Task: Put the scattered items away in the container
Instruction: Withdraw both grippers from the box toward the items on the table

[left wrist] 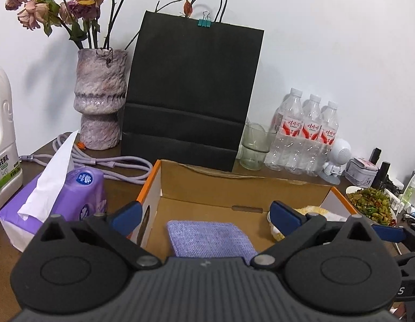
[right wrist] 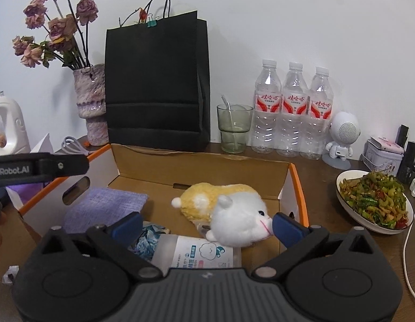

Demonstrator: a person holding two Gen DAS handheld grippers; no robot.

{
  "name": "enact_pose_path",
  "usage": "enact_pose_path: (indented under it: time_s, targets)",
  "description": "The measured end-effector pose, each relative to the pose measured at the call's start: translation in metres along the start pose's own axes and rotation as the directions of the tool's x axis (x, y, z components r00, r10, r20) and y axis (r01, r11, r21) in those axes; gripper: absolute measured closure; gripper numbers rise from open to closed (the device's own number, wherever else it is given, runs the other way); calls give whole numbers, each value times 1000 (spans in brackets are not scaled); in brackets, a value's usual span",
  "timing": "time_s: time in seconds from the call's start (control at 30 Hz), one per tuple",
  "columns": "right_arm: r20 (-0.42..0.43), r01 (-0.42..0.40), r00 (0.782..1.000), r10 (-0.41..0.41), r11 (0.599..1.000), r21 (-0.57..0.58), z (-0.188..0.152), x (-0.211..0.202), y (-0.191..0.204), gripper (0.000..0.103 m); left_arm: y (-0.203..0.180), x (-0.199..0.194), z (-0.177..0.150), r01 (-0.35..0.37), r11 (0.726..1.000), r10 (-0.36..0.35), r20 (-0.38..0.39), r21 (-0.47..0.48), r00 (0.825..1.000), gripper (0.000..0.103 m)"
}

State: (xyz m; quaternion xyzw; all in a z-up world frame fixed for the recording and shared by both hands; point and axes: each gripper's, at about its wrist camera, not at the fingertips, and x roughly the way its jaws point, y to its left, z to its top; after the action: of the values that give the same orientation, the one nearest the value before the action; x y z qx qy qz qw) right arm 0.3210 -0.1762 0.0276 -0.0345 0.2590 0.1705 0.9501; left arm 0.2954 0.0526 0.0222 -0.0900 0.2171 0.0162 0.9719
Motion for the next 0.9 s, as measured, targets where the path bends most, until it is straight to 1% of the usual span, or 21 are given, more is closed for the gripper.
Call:
enact_pose_path:
  time_s: [0.13, 0.3, 0.4, 0.5, 0.57, 0.63, 0.77, 0.9]
  targets:
    - [-2, 5, 1000, -5, 1000, 2, -1, 1, 0, 0, -1, 0, 0, 0, 1000, 0, -1, 2, 1000, 0]
    - [7, -8, 1000, 8, 1000, 10, 1, -4, -2, 0, -4, -4, 1, 0, 1000, 0, 5, 2, 1000, 0]
    - [23, -11, 1000, 11, 1000, 16, 5, -12, -2, 0, -6, -15, 3, 7, 1000, -7, 33, -3, 999, 0]
    - [42, -72, 997, 69, 995, 67, 9, -26, -5, 0, -7, -31, 7, 29, 999, -28, 63, -18, 998, 0]
    - [64, -111, 992, 105, 991, 81, 9, -38, -5, 0, -9, -42, 8, 47, 999, -47, 83, -7, 995, 0]
    - [80, -108, 991, 103, 992, 66, 6, -51, -2, 0, -11, -54, 6, 71, 997, -73, 97, 20, 993, 0]
    - [89, -92, 992, 88, 995, 41, -15, -78, -1, 0, -11, -76, -10, 118, 991, -123, 71, 68, 990, 0]
    - [42, -79, 996, 79, 997, 15, -46, -96, -2, 0, -8, -92, -39, 124, 987, -126, 8, 106, 992, 0]
